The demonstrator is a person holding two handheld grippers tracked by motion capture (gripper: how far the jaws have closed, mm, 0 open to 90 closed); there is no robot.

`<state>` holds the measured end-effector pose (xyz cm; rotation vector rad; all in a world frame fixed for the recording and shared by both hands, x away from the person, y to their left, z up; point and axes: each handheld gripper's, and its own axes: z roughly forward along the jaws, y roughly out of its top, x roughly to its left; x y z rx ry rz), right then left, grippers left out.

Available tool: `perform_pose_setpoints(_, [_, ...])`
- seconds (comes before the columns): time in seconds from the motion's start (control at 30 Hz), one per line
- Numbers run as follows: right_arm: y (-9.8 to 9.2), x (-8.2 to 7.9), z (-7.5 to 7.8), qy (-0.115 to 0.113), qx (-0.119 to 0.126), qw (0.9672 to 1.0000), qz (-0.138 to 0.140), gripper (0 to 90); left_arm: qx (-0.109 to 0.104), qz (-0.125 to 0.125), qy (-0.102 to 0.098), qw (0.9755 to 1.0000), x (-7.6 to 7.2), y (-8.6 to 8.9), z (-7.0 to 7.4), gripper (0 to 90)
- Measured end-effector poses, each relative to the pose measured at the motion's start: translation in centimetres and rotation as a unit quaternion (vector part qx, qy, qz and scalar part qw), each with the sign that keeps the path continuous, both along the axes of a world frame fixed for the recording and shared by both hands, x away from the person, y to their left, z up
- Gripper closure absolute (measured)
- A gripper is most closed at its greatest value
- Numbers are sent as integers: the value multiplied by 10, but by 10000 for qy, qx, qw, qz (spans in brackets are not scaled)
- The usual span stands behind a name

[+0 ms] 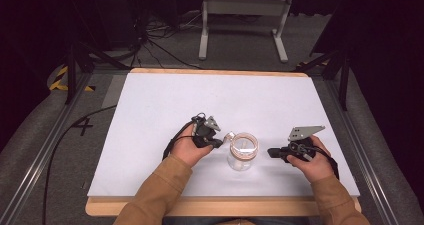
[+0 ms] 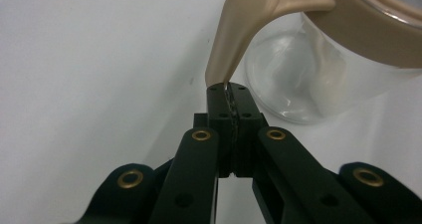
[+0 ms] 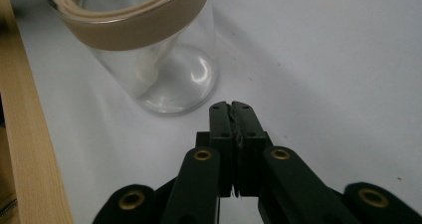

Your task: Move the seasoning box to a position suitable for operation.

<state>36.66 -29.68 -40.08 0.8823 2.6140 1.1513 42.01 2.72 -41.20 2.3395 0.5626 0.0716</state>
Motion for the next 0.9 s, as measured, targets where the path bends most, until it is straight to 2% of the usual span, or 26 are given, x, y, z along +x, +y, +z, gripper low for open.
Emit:
perform_pose_setpoints(0.13, [0,-3,-2,-20,-21,10000,-12,898,-37,-35,2,10000,3,-3,0,898])
perform_pose_setpoints(0.47, [-12,-15,-4,-32,-31,9998,-188,899,-170,-159,-173,9996,17,-13,-1,898])
perform_pose_setpoints(0.9, [-27,-29,-8,6,-54,9992,-407,898,-321,-332,-208,9987,34,-27,-3,897])
